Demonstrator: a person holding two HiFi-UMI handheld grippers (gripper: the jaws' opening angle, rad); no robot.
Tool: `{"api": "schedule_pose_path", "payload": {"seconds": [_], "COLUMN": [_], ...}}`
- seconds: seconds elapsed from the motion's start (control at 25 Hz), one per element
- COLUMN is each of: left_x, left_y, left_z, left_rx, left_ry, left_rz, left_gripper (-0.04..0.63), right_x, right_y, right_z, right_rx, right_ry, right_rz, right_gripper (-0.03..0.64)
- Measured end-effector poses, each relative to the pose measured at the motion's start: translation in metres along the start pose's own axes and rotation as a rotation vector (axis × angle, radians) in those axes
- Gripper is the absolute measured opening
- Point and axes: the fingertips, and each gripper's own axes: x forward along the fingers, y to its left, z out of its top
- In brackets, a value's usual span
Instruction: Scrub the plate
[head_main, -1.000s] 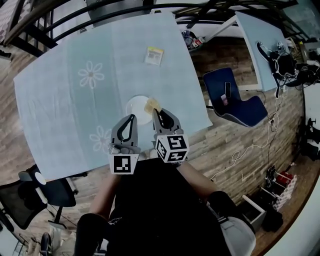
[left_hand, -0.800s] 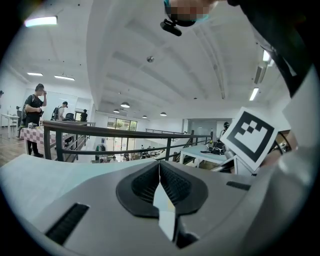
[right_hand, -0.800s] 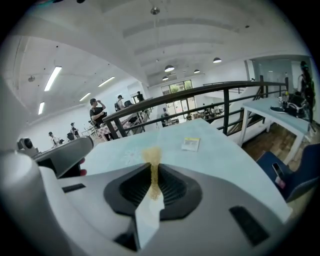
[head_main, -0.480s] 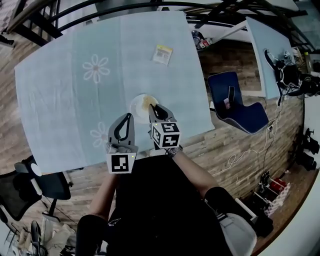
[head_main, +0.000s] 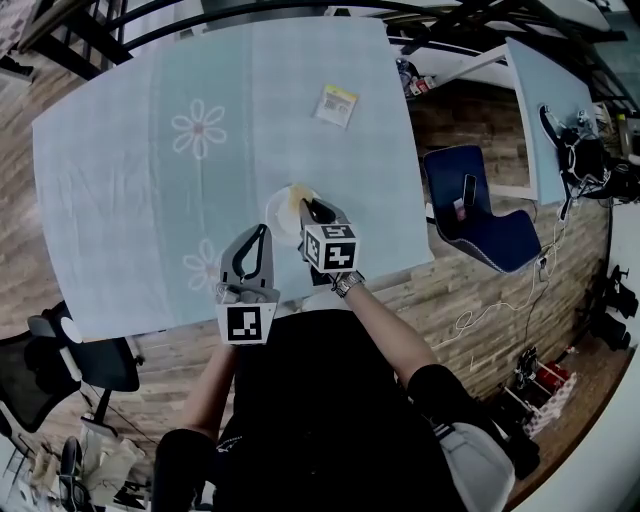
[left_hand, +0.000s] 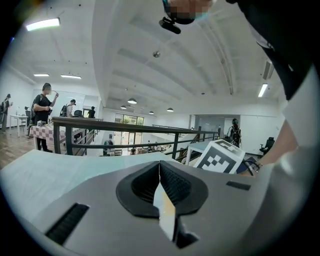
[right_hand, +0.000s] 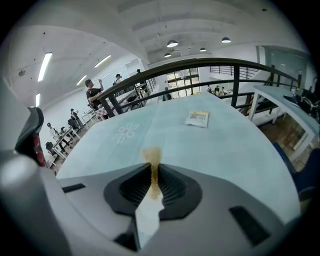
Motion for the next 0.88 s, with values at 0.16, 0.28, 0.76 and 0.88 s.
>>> {"api": "schedule_pose_path", "payload": {"seconds": [0.16,0.28,0.76,0.88], "left_x": [0.005,0.008,0.009,0.008], "left_y": [-0.004,-0.004,-0.012,-0.012], "left_z": [-0.001,0.002,0.001,-0.001], "left_rx": [0.008,0.02,0.028,0.022], "left_ry": [0.011,0.003,0.01,0.01], "left_rz": [-0.01,-0.011,-0.004,-0.001], "left_gripper": [0.014,0.014,0.014,0.014], "right_x": [0.013,0.023,0.043,0.046], "right_y": [0.005,0.008,-0.009,-0.011], "right_z": [-0.002,-0.004,-0.009,-0.01], "right_rx": [-0.014,-0.013,-0.046,-0.062], "right_ry": [0.034,0.048,0.081,0.082], "right_rz": [0.034,0.048,0.018,0.009], "right_gripper": [0.048,0.048,0.048,0.048]}}
